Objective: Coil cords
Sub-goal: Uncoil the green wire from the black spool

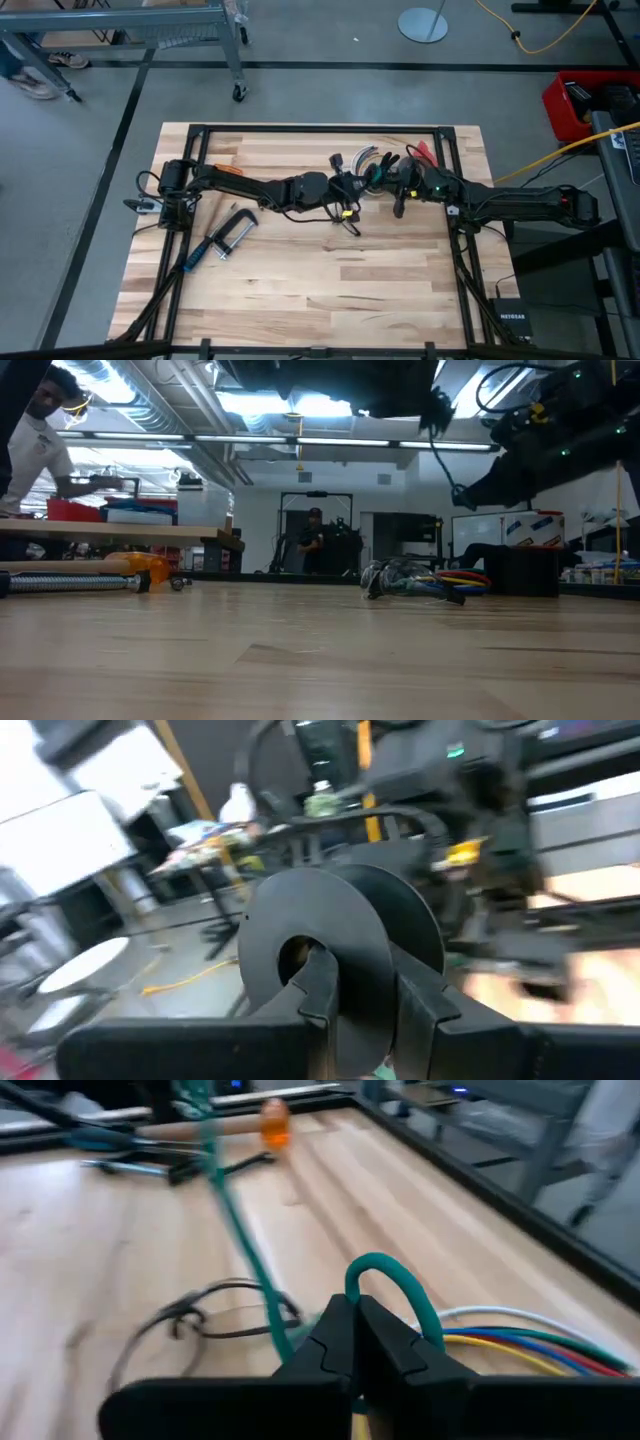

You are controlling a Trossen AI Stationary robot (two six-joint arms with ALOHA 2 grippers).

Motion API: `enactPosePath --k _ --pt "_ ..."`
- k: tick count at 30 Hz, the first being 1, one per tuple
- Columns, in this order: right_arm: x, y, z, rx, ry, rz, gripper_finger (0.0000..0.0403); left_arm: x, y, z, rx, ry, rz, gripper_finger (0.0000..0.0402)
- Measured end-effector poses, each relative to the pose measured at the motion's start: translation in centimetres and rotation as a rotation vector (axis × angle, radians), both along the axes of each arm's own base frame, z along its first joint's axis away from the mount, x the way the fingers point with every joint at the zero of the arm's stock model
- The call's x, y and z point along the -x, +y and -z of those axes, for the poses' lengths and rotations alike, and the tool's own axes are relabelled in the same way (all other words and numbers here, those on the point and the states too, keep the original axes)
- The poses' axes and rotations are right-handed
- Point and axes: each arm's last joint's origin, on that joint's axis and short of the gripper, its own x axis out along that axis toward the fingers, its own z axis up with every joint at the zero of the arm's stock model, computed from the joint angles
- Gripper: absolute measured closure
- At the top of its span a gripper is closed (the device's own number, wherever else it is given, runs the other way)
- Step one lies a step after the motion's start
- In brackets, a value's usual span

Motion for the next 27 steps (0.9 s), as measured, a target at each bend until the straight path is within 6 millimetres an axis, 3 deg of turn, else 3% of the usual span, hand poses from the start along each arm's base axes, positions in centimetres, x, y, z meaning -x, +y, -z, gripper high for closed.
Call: enactPosePath --k 9,18,27 --pt "-0.1 0.4 -0.1 -0.079 -0.029 -0.115 0.0398 0.1 1.3 0.1 -0.012 0.019 -0.054 0.0359" --pt "-0.1 0.1 -0.2 -0.043 -0.042 -0.031 0.0398 0.1 0.9 0.6 -0.013 0.069 -0.045 0.0335" --pt "-0.3 0.4 -0.8 -0.052 -0.107 -0.134 0.0385 0.2 0.6 1.2 -0.016 0.128 -0.086 0.0358"
